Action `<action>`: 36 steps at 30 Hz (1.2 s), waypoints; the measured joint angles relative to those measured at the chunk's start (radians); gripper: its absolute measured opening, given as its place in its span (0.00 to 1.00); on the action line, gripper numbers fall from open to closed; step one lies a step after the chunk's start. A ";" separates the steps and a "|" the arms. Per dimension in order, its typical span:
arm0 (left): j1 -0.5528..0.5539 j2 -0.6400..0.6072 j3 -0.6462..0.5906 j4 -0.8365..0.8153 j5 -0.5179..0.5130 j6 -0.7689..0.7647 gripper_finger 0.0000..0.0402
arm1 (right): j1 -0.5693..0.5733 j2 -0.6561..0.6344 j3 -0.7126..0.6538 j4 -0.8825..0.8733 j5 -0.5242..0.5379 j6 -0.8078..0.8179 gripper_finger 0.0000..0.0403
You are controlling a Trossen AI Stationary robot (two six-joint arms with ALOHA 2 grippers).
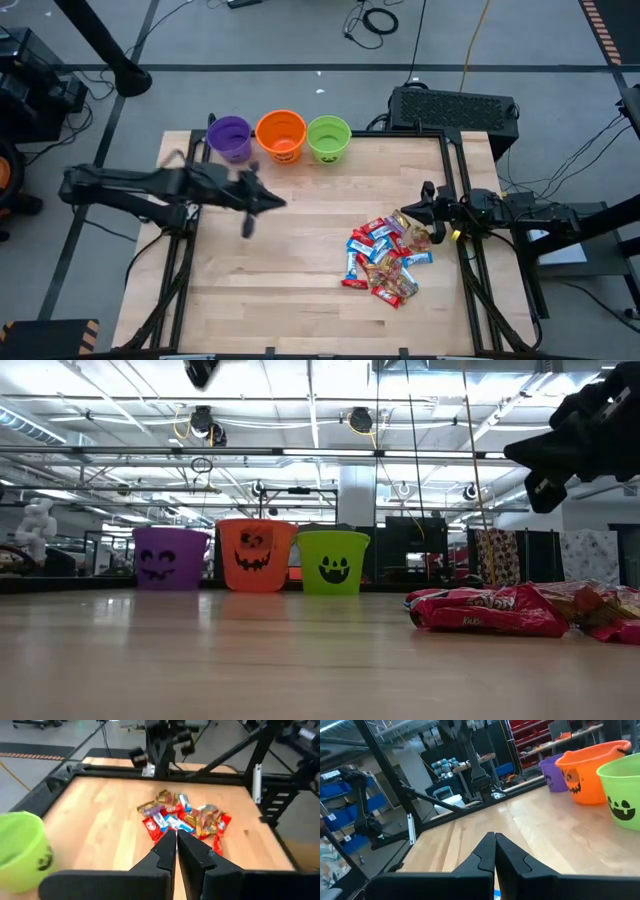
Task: Sort candy by brand, put in halloween buckets
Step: Put the red chocolate bar into the green bucket
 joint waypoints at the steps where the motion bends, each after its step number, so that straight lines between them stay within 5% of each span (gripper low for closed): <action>1: -0.005 0.026 -0.032 0.053 -0.001 0.002 0.06 | 0.000 0.003 0.000 0.000 0.000 0.001 0.00; 5: -0.001 0.115 -0.050 0.144 -0.001 0.024 0.06 | 0.000 0.004 -0.001 0.051 0.022 0.057 0.00; 11: -0.001 0.170 -0.050 0.210 0.011 0.027 0.06 | 0.001 0.022 0.105 0.395 0.020 0.014 0.00; 20: -0.001 0.165 -0.050 0.260 0.014 0.031 0.06 | 0.001 0.360 0.696 -0.178 0.006 -0.115 0.00; 24: -0.001 0.166 -0.050 0.281 -0.011 0.032 0.06 | 0.001 0.514 0.859 -0.418 0.005 -0.130 0.00; 28: -0.001 0.166 -0.050 0.286 -0.032 0.032 0.06 | 0.021 0.600 0.802 -0.492 0.012 -0.125 0.00; 36: -0.005 0.170 -0.050 0.222 -0.037 0.023 0.06 | 0.056 0.736 0.548 -0.189 0.056 -0.081 0.00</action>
